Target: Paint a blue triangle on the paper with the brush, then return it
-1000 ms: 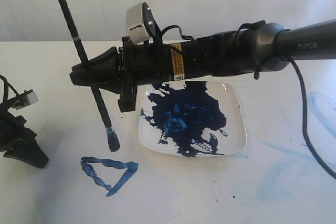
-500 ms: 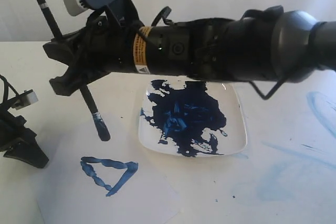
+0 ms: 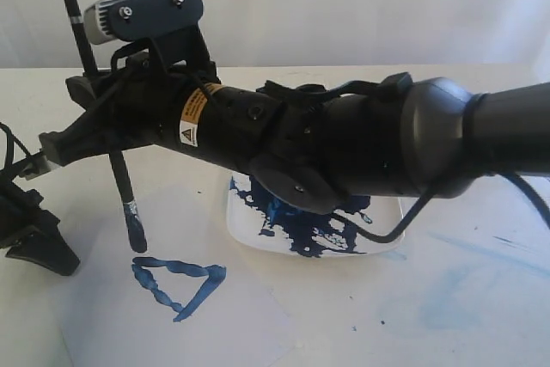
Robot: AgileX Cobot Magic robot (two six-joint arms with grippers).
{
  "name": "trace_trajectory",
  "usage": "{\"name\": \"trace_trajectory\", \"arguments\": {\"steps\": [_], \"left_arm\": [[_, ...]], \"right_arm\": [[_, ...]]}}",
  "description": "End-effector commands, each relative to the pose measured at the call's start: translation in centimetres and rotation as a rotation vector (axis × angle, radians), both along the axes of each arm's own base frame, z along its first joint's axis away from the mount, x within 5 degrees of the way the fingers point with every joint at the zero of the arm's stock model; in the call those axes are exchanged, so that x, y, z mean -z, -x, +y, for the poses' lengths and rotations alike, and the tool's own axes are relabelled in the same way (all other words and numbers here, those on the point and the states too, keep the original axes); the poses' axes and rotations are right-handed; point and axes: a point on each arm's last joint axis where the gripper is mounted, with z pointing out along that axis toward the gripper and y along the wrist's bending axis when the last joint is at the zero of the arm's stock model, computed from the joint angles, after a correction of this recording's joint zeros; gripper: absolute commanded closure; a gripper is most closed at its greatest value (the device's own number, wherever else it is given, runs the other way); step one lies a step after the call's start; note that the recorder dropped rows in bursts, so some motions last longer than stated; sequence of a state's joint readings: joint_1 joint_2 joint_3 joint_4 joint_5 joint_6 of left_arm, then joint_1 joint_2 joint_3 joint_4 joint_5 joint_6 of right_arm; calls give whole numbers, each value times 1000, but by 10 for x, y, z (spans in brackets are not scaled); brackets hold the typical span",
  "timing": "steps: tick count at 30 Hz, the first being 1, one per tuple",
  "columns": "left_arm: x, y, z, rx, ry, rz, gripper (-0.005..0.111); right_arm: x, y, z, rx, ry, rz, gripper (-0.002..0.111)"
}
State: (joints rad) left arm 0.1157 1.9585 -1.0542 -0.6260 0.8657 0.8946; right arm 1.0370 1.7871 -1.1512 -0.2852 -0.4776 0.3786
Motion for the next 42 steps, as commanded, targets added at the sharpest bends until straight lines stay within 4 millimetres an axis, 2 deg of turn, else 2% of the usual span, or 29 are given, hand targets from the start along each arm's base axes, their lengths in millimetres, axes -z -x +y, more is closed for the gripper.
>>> {"name": "trace_trajectory", "arguments": {"steps": [1, 8, 17, 22, 32, 42], "left_arm": [[2, 2, -1, 0, 9, 14, 107], [2, 2, -1, 1, 10, 15, 107], [2, 2, -1, 1, 10, 15, 107], [2, 2, -1, 1, 10, 15, 107], [2, 2, -1, 1, 10, 15, 107], [2, 2, -1, 1, 10, 15, 107]], "right_arm": [[11, -1, 6, 46, -71, 58, 108], [26, 4, 15, 202, -49, -11, 108], [48, 1, 21, 207, -28, -22, 108], [45, 1, 21, 213, -56, -29, 108], [51, -4, 19, 279, -83, 66, 108], [52, 3, 23, 260, -71, 49, 108]]}}
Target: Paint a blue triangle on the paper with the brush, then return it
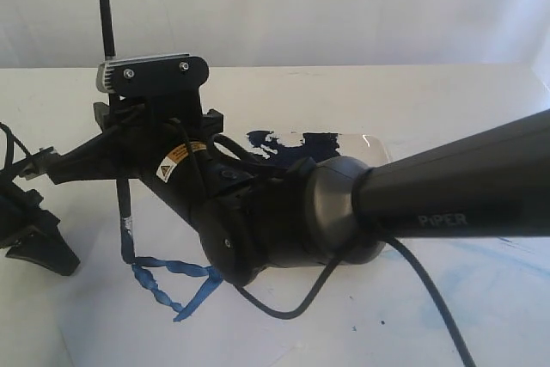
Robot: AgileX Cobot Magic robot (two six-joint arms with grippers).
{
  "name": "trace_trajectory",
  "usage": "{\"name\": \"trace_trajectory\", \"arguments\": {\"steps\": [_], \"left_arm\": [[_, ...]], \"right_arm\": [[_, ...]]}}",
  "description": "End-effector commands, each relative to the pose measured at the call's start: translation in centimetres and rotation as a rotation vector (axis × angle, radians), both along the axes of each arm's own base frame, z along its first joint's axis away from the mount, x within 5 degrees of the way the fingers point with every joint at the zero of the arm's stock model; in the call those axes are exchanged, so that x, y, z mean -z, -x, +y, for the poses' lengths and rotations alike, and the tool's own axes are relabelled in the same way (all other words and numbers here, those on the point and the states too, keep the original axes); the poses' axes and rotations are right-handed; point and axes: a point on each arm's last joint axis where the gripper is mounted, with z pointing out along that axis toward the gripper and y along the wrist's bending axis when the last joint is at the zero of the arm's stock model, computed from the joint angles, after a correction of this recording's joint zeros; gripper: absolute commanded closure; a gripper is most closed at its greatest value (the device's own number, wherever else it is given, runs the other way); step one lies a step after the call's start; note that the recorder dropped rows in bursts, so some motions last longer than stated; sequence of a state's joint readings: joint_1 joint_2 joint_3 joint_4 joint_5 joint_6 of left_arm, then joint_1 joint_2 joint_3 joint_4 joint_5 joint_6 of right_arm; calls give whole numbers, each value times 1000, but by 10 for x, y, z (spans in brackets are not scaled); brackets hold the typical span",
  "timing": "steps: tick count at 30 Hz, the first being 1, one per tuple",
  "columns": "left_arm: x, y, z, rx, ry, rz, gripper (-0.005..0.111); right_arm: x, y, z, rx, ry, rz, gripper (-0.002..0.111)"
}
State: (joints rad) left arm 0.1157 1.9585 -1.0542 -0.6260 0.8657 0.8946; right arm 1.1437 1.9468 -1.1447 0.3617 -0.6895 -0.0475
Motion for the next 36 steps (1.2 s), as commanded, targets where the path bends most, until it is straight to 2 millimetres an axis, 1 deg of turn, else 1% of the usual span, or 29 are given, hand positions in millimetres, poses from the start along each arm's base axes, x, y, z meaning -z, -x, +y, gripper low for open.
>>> {"name": "trace_trajectory", "arguments": {"steps": [1, 5, 10, 12, 23, 29, 34, 36], "left_arm": [[2, 2, -1, 2, 11, 17, 107], [2, 2, -1, 3, 13, 18, 107], [2, 3, -1, 4, 14, 19, 107], [1, 3, -1, 3, 17, 21, 107], [2, 2, -1, 1, 14, 18, 107], [2, 2, -1, -1, 12, 15, 107], [2, 2, -1, 0, 14, 17, 107], [2, 2, -1, 0, 14, 17, 107]], "right_arm": [[0, 0, 0, 3, 8, -21, 108], [1, 0, 0, 1, 19, -24, 108], [15, -1, 3, 2, 46, -10, 108], [16, -1, 3, 4, 47, -9, 108], [17, -2, 2, 16, 69, -2, 108], [10, -2, -2, 32, 94, 17, 108], [13, -1, -2, 18, 122, 41, 108], [10, 0, -2, 18, 116, 39, 108]]}}
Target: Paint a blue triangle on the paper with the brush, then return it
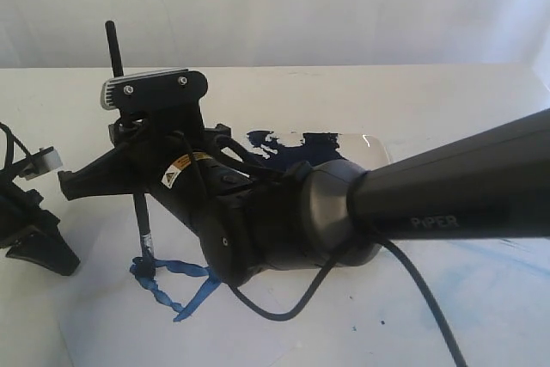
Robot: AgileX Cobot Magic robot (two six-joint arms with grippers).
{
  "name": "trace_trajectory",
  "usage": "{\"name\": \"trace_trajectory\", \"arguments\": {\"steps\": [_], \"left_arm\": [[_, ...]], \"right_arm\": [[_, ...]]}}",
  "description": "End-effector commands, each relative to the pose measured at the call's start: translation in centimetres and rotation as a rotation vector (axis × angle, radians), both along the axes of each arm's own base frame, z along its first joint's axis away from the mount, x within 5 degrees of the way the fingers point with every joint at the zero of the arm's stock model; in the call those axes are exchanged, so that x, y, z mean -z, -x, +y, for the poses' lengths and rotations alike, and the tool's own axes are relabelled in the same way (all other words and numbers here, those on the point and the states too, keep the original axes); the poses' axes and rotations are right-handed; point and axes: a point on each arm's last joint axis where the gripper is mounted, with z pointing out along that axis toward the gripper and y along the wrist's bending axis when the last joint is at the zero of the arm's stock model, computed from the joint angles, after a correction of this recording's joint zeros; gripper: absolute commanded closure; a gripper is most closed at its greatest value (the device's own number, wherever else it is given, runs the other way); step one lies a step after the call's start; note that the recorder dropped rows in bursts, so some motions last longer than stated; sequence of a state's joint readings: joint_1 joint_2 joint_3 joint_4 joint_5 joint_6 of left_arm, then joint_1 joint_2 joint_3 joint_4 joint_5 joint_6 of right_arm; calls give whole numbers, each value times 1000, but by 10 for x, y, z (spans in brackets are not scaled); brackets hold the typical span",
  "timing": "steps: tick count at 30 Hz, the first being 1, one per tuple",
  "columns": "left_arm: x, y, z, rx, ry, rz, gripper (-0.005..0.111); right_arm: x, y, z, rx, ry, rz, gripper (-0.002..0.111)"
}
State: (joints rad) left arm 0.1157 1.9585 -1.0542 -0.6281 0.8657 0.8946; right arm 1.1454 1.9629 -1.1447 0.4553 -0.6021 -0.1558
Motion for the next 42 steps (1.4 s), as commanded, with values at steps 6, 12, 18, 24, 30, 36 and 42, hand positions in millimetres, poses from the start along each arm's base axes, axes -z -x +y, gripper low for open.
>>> {"name": "trace_trajectory", "arguments": {"steps": [6, 12, 18, 24, 30, 36, 42], "left_arm": [[2, 2, -1, 1, 11, 16, 107], [2, 2, -1, 1, 11, 16, 107], [2, 2, -1, 1, 11, 16, 107], [2, 2, -1, 1, 11, 16, 107], [2, 2, -1, -1, 15, 17, 107], [1, 2, -1, 0, 16, 19, 107], [2, 2, -1, -2, 14, 15, 107]], "right_arm": [[-7, 3, -3, -11, 12, 17, 108], [-6, 3, -3, -7, 19, 37, 108], [-5, 3, -4, 1, 27, 48, 108], [-9, 5, -10, 3, 24, 45, 108], [-11, 6, -11, -2, 26, 51, 108], [-10, 6, -12, 0, 32, 53, 108], [-7, 6, -26, 71, 46, 70, 108]]}}
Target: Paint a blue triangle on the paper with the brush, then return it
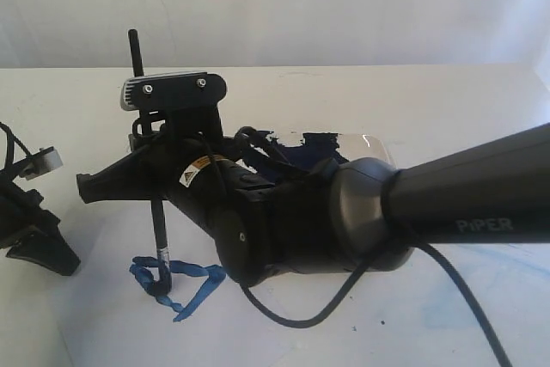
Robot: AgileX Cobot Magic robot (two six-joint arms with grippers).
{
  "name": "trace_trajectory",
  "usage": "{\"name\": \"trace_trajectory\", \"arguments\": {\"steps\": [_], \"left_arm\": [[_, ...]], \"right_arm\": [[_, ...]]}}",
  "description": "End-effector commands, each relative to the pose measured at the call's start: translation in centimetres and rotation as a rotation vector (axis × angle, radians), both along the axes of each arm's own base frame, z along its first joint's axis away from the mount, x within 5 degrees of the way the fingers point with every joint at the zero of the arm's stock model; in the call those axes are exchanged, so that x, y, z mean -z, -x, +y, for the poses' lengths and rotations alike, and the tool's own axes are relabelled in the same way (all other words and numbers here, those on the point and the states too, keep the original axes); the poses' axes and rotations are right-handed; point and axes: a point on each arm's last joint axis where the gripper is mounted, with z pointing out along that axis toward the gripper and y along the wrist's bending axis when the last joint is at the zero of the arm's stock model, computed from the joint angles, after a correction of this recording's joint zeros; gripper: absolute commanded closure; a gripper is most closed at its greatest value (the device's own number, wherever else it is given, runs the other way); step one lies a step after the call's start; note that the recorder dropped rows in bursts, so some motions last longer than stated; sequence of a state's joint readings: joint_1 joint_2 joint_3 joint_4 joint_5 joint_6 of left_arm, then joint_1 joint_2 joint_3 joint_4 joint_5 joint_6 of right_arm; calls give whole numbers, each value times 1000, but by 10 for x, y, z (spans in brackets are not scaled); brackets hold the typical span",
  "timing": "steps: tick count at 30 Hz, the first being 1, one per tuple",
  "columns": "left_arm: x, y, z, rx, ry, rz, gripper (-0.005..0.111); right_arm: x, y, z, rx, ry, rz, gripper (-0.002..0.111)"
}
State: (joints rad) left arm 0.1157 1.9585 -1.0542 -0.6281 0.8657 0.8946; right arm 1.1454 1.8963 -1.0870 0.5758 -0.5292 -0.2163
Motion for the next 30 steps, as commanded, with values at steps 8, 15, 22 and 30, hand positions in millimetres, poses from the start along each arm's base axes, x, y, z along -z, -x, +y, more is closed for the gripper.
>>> {"name": "trace_trajectory", "arguments": {"steps": [8, 15, 22, 30], "left_arm": [[2, 2, -1, -2, 14, 15, 107], [1, 2, -1, 0, 16, 18, 107], [1, 2, -1, 0, 16, 18, 107], [1, 3, -1, 1, 18, 21, 107]], "right_arm": [[-12, 8, -26, 33, 3, -9, 108], [-10, 12, -33, 36, 15, -1, 108], [-13, 15, -42, 51, 8, 4, 108], [-22, 15, -46, 63, -9, -7, 108]]}}
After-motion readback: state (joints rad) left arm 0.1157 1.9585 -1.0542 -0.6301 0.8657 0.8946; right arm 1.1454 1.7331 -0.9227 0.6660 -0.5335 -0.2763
